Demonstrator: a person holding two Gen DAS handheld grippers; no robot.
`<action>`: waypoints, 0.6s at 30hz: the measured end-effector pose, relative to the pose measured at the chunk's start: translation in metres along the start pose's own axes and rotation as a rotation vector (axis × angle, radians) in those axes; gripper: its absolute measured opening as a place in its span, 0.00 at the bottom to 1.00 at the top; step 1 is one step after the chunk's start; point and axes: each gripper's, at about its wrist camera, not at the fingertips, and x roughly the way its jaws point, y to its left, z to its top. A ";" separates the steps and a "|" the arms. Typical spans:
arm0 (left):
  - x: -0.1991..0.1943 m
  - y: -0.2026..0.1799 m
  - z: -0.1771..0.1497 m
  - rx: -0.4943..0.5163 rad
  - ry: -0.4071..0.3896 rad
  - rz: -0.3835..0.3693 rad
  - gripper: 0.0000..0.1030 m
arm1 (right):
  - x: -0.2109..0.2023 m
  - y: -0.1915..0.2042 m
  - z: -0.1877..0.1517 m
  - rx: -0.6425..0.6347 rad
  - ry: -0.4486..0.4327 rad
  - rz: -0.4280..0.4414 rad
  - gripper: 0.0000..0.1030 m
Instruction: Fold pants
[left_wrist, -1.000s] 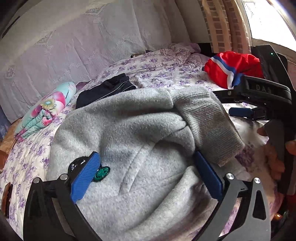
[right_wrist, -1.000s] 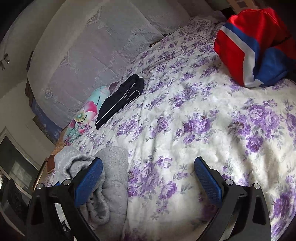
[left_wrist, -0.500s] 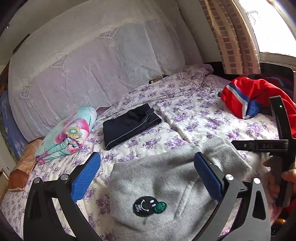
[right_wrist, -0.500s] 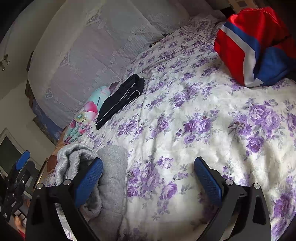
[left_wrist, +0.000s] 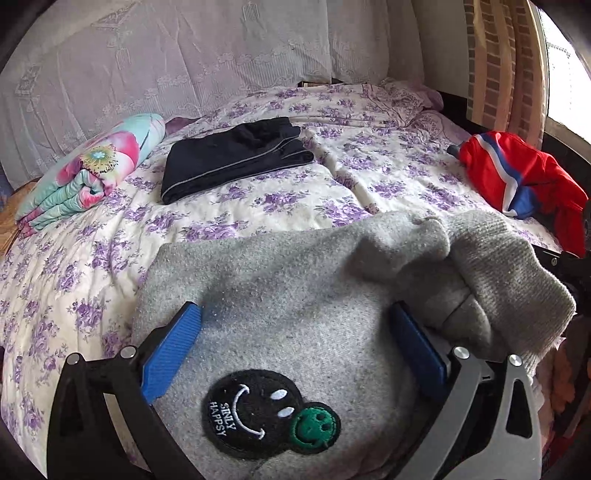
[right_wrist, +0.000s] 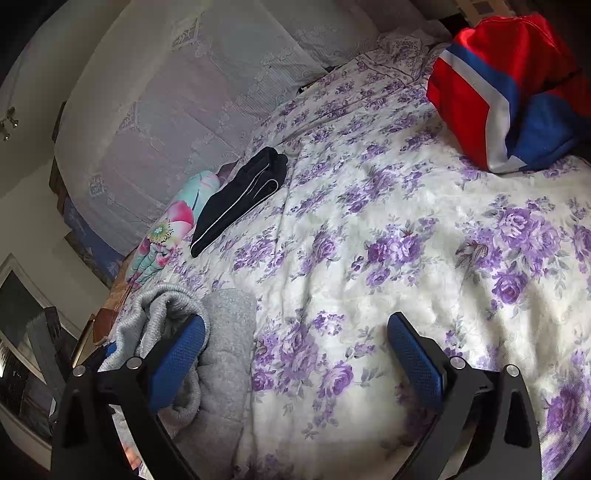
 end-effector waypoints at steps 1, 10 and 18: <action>-0.004 -0.002 -0.002 0.003 -0.010 0.016 0.96 | 0.001 0.000 0.000 -0.001 0.001 -0.002 0.97; -0.029 0.005 -0.020 -0.020 -0.071 0.024 0.96 | -0.003 0.004 0.002 0.010 -0.020 -0.024 0.97; -0.026 0.005 -0.025 -0.031 -0.096 0.030 0.96 | -0.025 0.083 0.021 -0.176 -0.069 0.071 0.97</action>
